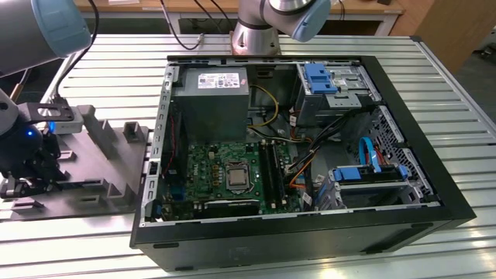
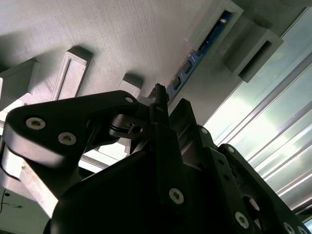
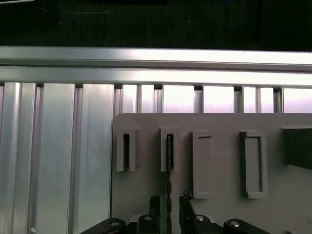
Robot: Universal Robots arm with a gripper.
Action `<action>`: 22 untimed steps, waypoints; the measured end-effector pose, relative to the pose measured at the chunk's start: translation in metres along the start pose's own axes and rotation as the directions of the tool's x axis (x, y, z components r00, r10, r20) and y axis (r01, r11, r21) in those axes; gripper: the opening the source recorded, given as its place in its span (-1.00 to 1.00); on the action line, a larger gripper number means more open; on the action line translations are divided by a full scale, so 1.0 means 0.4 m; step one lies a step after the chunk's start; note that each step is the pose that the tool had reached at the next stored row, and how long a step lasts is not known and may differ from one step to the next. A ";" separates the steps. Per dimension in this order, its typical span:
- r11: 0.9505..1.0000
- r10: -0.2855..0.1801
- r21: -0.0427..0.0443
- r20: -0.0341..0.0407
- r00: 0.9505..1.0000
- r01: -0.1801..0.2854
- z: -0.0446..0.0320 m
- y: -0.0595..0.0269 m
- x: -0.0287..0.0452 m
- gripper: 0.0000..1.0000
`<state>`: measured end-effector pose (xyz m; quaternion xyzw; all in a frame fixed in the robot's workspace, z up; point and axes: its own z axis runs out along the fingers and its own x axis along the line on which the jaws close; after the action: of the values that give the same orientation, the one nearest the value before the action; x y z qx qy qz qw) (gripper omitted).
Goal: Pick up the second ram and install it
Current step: 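Pick up the second ram and move it above second insertion slot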
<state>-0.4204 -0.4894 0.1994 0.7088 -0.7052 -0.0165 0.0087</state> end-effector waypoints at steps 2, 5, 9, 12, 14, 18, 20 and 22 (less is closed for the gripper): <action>1.000 0.000 0.000 0.000 1.000 0.000 0.000 0.000 0.000 -0.40; 1.000 0.000 0.000 0.000 1.000 0.000 0.001 0.000 -0.001 -0.40; 1.000 0.000 0.000 0.000 1.000 0.000 0.001 0.000 -0.004 -0.40; 1.000 0.000 0.000 0.000 1.000 0.000 0.001 0.000 -0.005 -0.40; 1.000 0.000 0.000 0.000 1.000 0.000 0.000 0.000 -0.005 -0.40; 1.000 0.000 0.000 0.000 1.000 0.000 0.000 0.000 -0.006 -0.40; 1.000 0.000 0.000 0.000 1.000 0.000 0.000 0.000 -0.006 -0.43; 1.000 0.000 0.000 0.000 1.000 0.000 0.000 0.000 -0.007 -0.57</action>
<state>-0.4203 -0.4867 0.1992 0.7088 -0.7051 -0.0164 0.0086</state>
